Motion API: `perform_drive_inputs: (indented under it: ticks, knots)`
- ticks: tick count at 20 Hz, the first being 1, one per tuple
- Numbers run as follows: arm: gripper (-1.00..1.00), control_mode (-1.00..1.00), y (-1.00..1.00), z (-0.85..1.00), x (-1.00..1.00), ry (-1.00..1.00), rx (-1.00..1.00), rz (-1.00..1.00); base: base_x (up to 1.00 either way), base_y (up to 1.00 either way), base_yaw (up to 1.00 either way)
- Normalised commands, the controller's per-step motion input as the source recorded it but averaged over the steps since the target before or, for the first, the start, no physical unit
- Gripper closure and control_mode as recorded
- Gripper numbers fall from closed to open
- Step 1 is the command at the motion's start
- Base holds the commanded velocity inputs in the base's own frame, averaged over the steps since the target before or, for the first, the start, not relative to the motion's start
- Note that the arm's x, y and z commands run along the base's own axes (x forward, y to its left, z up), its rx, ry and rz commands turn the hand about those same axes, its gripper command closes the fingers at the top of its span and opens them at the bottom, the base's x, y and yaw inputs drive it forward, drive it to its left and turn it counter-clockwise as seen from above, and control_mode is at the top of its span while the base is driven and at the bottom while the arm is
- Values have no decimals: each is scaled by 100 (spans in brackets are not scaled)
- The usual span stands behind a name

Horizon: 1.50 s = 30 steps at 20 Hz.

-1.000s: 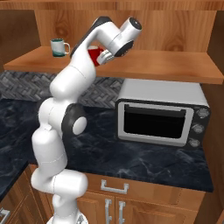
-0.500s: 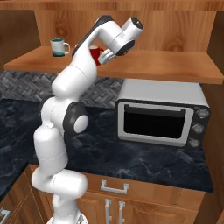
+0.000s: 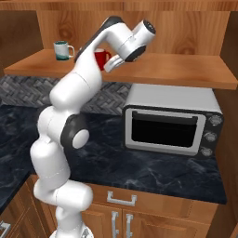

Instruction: Pick the mug on the counter and place it in the cabinet with the handle facing the right, like the mugs already inside.

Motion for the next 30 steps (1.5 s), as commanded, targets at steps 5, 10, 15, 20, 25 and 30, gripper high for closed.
perform_drive_inputs:
  ticks: [5, 10, 15, 20, 25, 30]
  knots:
    - [-100, -100, 11, -33, -60, -8, 0, 2, 0, 0, 0]
    - [-100, -100, 18, -29, -59, -9, 0, 1, 0, 0, 0]
    - [-100, -100, 30, -17, -76, -12, 0, 2, 0, 0, 0]
    - [-100, -100, 28, -10, -94, -14, 0, 2, 0, 0, 0]
    - [-100, -100, 20, -22, -81, -7, 0, 2, 0, 0, 0]
    - [-100, -100, 21, -44, -54, 0, 0, 1, 0, 0, 0]
